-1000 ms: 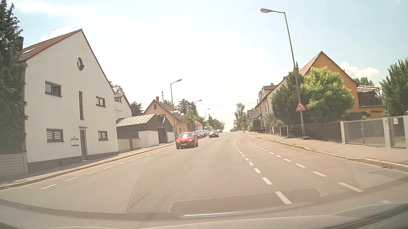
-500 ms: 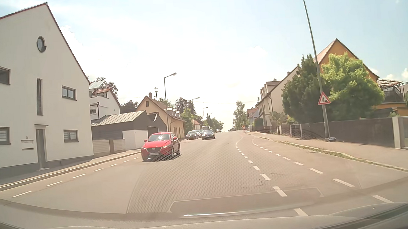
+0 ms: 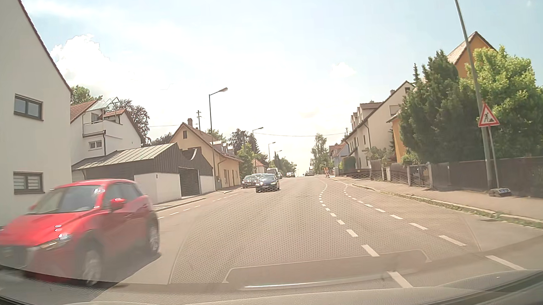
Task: Follow the waypoints while adhering to traffic rules and regulations
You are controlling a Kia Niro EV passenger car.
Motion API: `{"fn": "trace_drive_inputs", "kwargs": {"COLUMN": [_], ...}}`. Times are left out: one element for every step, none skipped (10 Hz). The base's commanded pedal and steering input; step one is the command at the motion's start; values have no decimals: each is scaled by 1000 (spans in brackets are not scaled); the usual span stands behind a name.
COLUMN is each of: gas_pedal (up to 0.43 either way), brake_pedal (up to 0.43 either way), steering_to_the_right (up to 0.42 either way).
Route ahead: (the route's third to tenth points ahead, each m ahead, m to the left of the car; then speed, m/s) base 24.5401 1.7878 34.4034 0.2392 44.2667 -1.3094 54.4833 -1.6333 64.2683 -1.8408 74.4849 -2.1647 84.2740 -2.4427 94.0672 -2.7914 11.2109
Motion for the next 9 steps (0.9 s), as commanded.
{"fn": "trace_drive_inputs", "kwargs": {"gas_pedal": [169,169,157,157,157,157,157,157,157], "brake_pedal": [0,0,0,0,0,0,0,0,0], "steering_to_the_right": [0,0,0,1,2,6,8,9,9]}}
